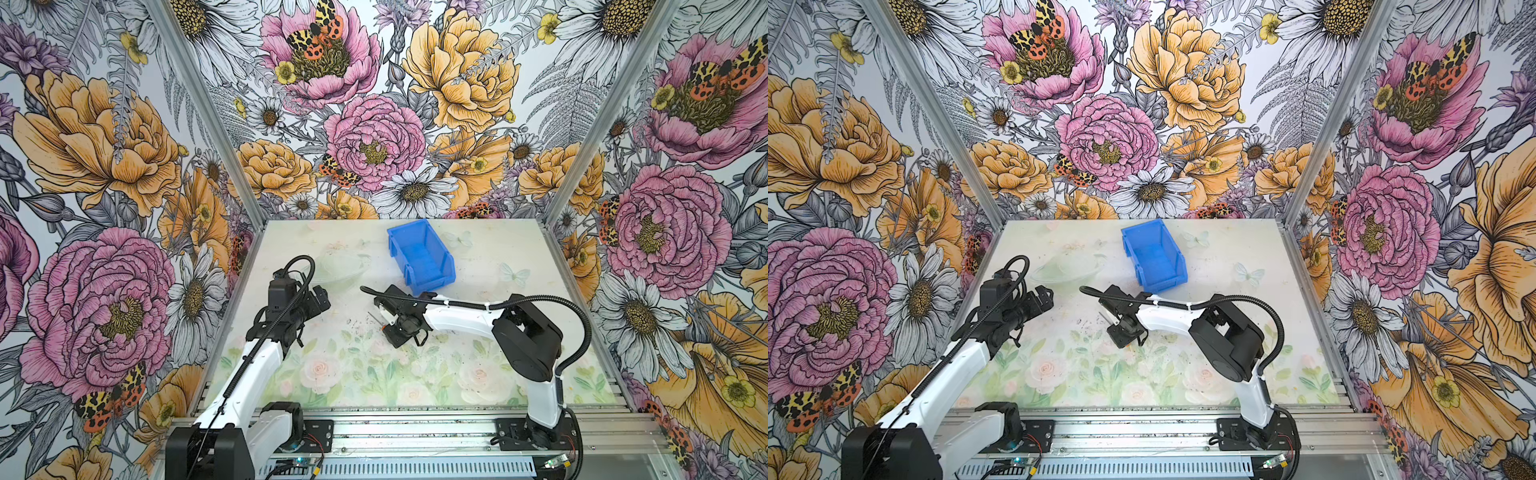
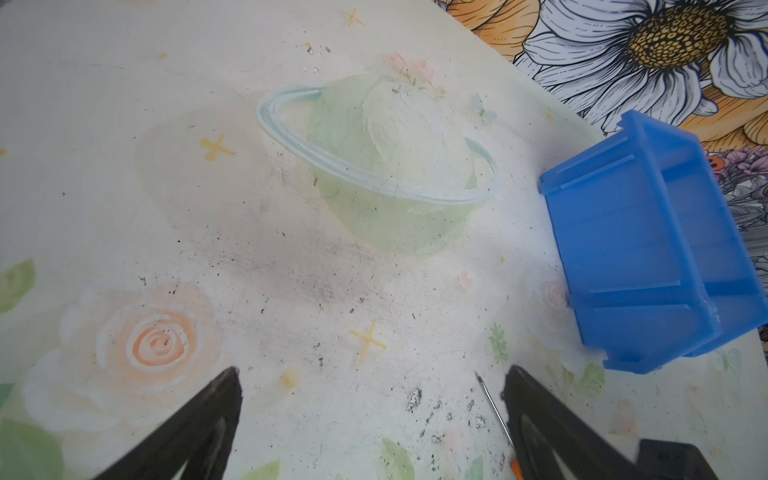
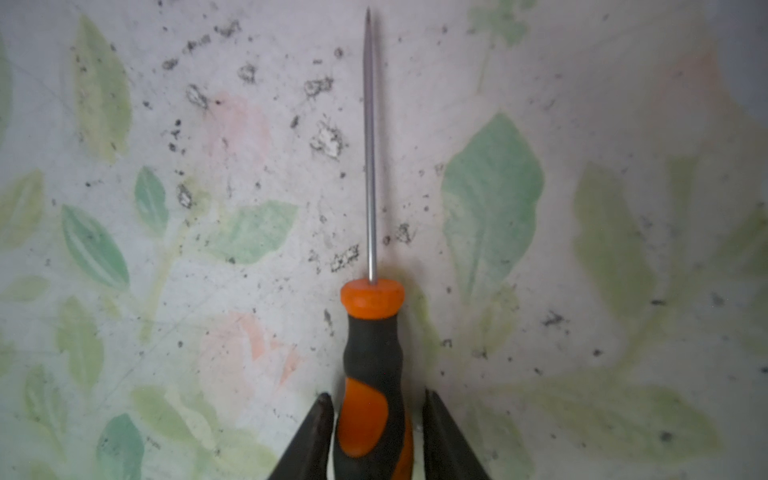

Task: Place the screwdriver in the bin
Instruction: 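Lower the right gripper and close it on the orange-black screwdriver handle, then lift the screwdriver with the right gripper and carry it over the blue bin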

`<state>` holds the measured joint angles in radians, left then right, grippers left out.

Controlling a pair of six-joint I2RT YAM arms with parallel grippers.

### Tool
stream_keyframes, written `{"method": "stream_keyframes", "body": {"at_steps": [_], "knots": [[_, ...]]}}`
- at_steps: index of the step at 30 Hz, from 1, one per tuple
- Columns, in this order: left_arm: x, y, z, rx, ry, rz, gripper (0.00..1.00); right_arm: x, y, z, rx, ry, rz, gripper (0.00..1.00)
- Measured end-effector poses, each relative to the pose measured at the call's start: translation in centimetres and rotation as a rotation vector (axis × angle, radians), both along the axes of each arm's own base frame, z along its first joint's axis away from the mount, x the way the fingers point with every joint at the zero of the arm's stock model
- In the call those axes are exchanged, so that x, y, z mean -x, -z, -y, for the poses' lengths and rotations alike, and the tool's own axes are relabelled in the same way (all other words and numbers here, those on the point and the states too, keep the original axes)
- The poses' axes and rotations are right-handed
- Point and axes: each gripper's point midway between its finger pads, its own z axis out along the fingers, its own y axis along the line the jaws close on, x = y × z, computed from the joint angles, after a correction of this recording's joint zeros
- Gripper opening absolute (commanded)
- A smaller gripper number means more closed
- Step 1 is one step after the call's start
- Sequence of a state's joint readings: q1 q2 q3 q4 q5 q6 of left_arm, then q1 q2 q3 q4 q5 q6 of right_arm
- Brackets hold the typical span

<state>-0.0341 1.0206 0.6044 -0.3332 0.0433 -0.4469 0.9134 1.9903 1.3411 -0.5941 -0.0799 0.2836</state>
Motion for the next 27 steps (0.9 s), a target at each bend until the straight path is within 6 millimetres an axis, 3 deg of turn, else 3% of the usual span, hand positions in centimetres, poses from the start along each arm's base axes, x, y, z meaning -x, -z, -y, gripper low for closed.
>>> {"method": "stream_keyframes", "body": {"at_steps": [6,15,23,27], "knots": [[0.0,0.0,-0.1,0.000,-0.002,0.000,0.99,0.0,-0.1,0.0,0.005,-0.010,0.002,0.01],[0.0,0.0,-0.2,0.000,-0.006,0.000,0.99,-0.2,-0.8,0.6,0.007,-0.001,0.005,0.00],[-0.1,0.3,-0.1,-0.001,-0.001,-0.008,0.99,-2.1,-7.8,1.6,-0.095,0.082,0.126,0.00],[-0.4,0.5,0.0,-0.006,0.015,-0.015,0.99,-3.4,-10.1,2.7,-0.139,0.147,0.156,0.00]]}}
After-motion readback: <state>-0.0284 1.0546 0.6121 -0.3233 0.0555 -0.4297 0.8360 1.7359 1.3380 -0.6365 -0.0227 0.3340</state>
